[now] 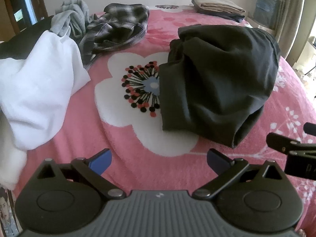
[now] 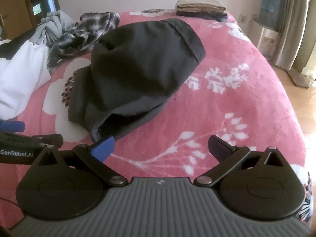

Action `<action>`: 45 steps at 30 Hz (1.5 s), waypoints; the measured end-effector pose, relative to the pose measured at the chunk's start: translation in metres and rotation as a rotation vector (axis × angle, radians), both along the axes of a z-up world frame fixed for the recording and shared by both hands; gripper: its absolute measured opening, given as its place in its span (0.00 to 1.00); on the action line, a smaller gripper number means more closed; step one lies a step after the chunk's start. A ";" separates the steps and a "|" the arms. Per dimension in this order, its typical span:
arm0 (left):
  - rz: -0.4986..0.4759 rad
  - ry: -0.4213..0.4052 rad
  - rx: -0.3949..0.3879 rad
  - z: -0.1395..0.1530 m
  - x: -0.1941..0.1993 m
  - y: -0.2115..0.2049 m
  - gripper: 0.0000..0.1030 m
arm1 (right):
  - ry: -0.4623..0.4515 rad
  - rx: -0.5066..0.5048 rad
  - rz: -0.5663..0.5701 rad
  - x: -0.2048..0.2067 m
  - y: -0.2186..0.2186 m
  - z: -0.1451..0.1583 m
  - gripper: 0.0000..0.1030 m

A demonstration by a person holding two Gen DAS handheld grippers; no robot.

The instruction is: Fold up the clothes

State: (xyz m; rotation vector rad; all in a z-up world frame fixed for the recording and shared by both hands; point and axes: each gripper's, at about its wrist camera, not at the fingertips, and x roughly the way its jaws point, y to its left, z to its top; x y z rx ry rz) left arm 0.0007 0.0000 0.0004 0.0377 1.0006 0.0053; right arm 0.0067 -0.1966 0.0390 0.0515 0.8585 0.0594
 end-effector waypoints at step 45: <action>0.088 -0.083 -0.048 0.017 -0.011 0.035 1.00 | -0.003 -0.084 -0.035 0.017 0.010 0.034 0.99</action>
